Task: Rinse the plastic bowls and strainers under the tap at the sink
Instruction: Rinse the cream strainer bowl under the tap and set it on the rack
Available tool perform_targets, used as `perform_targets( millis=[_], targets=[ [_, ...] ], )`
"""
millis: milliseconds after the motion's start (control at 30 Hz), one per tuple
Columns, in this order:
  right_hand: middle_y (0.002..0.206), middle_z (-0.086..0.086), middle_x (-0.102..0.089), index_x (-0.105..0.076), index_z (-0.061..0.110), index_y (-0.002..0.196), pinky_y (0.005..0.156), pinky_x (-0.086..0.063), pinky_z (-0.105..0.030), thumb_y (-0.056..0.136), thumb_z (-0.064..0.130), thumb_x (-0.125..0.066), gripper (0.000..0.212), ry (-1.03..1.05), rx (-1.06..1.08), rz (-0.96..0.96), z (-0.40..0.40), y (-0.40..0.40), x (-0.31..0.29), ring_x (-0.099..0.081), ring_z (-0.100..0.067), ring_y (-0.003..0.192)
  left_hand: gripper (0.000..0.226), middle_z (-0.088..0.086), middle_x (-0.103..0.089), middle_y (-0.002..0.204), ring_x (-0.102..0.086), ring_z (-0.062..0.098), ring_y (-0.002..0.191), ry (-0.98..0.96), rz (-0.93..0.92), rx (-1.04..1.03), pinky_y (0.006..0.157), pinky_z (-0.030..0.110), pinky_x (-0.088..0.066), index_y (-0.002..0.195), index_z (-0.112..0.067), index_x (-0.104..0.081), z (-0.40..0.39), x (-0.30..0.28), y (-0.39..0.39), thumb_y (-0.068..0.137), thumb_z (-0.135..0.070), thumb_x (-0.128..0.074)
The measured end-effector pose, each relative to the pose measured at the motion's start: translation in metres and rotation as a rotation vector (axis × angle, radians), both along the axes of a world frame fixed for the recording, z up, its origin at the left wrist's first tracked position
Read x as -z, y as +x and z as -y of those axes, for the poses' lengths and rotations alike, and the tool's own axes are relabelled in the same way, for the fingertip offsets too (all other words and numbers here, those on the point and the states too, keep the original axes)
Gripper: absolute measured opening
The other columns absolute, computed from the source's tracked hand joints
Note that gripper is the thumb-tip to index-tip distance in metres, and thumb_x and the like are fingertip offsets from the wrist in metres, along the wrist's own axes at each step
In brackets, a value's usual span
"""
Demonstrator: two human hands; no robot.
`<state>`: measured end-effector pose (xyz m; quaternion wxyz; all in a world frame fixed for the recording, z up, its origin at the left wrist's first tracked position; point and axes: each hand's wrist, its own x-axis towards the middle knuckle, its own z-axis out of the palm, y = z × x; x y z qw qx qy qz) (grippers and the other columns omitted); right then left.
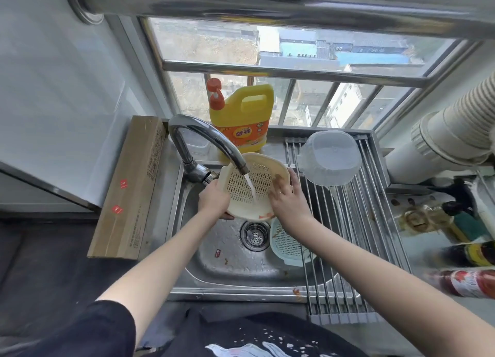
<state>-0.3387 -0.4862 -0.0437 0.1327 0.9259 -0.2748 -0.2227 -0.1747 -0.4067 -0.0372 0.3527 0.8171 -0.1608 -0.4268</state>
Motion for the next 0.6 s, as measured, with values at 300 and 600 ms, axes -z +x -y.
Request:
perform_targets(
  millis=[300, 600],
  targets=[
    [0.16, -0.002, -0.01, -0.011, 0.02, 0.153, 0.115, 0.011, -0.056, 0.091, 0.022, -0.052, 0.074, 0.23, -0.087, 0.017, 0.005, -0.014, 0.009, -0.001, -0.019, 0.148, 0.035, 0.012, -0.062, 0.109, -0.057, 0.031, 0.091, 0.033, 0.213, -0.011, 0.071, 0.031, -0.047, 0.116, -0.013, -0.053, -0.006, 0.01, -0.017, 0.088, -0.001, -0.035],
    [0.159, -0.004, -0.019, -0.016, 0.015, 0.152, 0.104, 0.018, -0.069, 0.088, 0.032, -0.048, 0.073, 0.571, 0.075, -0.043, -0.024, 0.011, 0.013, -0.012, -0.016, 0.147, 0.026, 0.004, -0.057, 0.094, -0.061, 0.031, 0.088, 0.021, 0.143, -0.129, 0.066, 0.045, -0.059, 0.102, -0.016, -0.053, -0.004, 0.019, -0.026, 0.089, -0.001, -0.035]
  ],
)
